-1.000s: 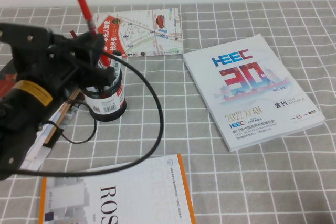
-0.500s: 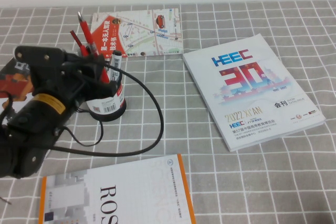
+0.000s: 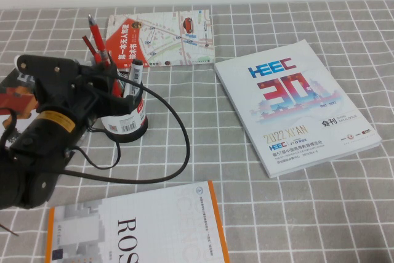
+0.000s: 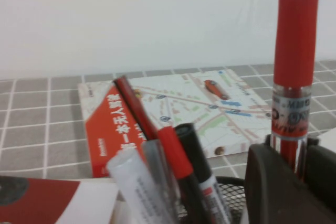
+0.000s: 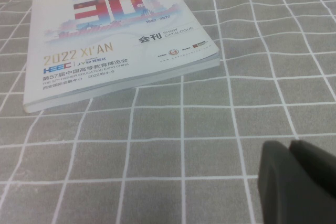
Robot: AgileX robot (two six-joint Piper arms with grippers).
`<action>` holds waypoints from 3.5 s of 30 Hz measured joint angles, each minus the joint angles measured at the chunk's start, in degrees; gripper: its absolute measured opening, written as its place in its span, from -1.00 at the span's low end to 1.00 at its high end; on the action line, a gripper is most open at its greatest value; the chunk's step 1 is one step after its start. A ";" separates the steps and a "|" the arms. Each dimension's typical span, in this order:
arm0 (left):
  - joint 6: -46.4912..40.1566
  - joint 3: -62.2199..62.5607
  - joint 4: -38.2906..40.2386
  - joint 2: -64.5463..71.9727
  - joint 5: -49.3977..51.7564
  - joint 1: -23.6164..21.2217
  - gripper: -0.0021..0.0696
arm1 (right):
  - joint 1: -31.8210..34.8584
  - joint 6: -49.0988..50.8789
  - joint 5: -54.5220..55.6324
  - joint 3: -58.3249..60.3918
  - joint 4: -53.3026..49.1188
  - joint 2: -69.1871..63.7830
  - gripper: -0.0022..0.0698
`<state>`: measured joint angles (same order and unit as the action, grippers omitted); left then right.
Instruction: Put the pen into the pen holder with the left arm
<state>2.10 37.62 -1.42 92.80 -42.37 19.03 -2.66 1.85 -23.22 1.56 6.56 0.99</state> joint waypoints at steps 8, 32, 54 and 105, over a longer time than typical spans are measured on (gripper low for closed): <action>-1.10 0.00 0.81 1.11 1.18 0.00 -0.70 | 0.00 0.00 0.00 0.00 0.00 0.00 -0.98; -0.53 0.00 0.81 0.28 2.94 0.00 -0.04 | 0.00 0.00 0.00 0.00 0.00 0.00 -0.98; 6.26 -1.85 -4.12 -41.83 43.64 0.00 -0.94 | 0.00 0.00 0.00 0.00 0.00 0.00 -0.98; -4.78 -38.98 8.90 -93.20 55.52 -16.50 -0.94 | 0.00 0.00 0.00 0.00 1.00 0.00 -0.98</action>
<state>-2.68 -1.37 7.48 -0.39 13.15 2.53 -2.66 1.85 -23.22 1.56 7.56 0.99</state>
